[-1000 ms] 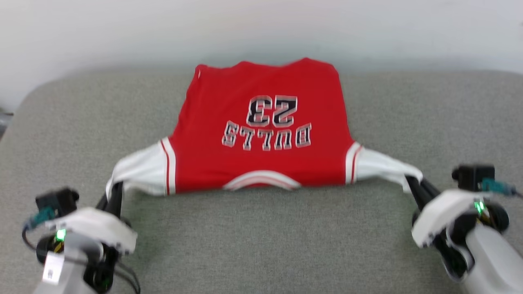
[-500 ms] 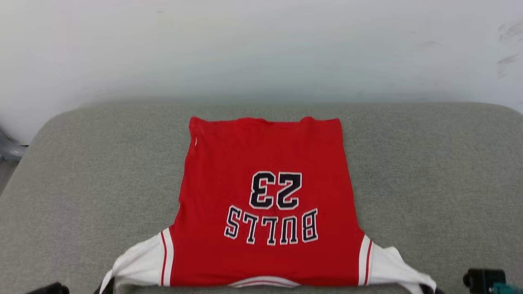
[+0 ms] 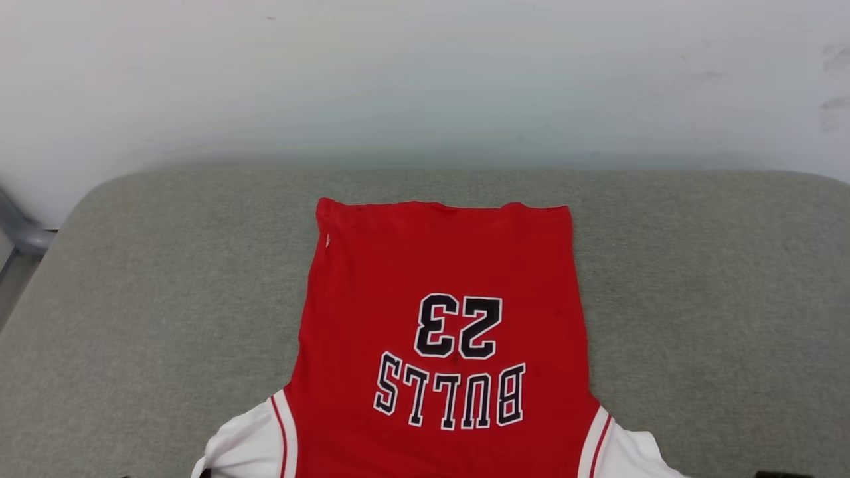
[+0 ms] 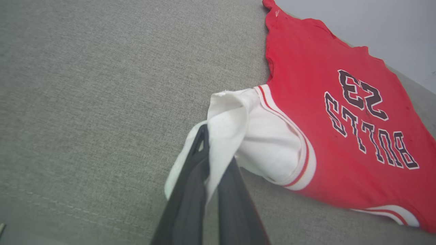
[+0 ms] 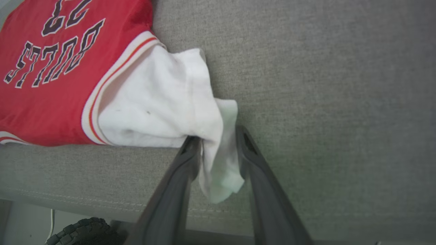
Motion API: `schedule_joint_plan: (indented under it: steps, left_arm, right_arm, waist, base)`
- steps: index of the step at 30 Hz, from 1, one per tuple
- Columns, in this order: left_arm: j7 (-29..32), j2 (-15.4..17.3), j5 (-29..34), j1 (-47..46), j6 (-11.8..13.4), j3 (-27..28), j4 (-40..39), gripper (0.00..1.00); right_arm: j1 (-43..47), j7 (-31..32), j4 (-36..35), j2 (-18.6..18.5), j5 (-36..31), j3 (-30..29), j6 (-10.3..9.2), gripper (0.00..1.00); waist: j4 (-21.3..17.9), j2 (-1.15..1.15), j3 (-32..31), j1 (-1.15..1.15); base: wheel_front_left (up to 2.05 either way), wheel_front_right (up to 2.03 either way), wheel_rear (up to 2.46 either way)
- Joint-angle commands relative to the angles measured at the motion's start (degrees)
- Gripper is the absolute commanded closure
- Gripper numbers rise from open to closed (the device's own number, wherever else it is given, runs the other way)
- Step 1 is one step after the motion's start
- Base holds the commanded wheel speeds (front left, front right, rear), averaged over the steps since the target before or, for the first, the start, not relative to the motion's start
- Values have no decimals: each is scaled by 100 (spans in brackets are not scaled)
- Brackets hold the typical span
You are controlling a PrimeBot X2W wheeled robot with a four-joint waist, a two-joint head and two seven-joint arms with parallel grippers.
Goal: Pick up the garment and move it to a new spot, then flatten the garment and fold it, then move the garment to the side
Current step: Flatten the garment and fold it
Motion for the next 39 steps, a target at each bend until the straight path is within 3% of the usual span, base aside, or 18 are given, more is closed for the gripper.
schedule_joint_plan:
  steps: [1,6,14,18,20,27,31,39]
  left_arm:
    - [-34,-74,81,-166,51,-68,-1,100]
    - [-150,-145,349,-471,22,-256,10,100]
    - [-457,-323,787,-1314,-119,-467,-123,100]
    - [-599,-521,981,-1806,-235,-562,-234,100]
    - [-615,-562,1014,-1891,-246,-581,-257,100]
    - [-708,-816,1205,-2449,-469,-706,-424,100]
    - [-741,-899,1302,-2650,-587,-739,-576,100]
    - [-764,-1047,1404,-2838,-726,-697,-588,100]
  right_arm:
    - [-210,-196,-63,18,-3,-28,-4,0]
    - [-561,-547,-98,28,38,-167,-4,0]
    - [-2353,-560,536,-281,150,-648,-4,0]
    - [-3769,-21,1374,-749,380,-654,-4,0]
    - [-4013,96,1517,-835,399,-646,-4,0]
    - [-5685,1443,2459,-1397,398,-444,-4,0]
    - [-6432,1967,2756,-1541,225,-334,-4,0]
    - [-7128,2396,3361,-1536,-210,-133,-4,0]
  waist:
    - [103,0,24,1]
    - [296,0,142,1]
    - [683,0,921,1]
    - [939,0,1506,1]
    - [987,0,1606,1]
    - [1409,0,2283,1]
    - [1621,0,2629,1]
    - [1842,0,3041,1]
  base:
    - [0,0,0]
    - [0,0,0]
    - [0,0,0]
    - [0,0,0]
    - [0,0,0]
    - [0,0,0]
    - [0,0,0]
    - [0,0,0]
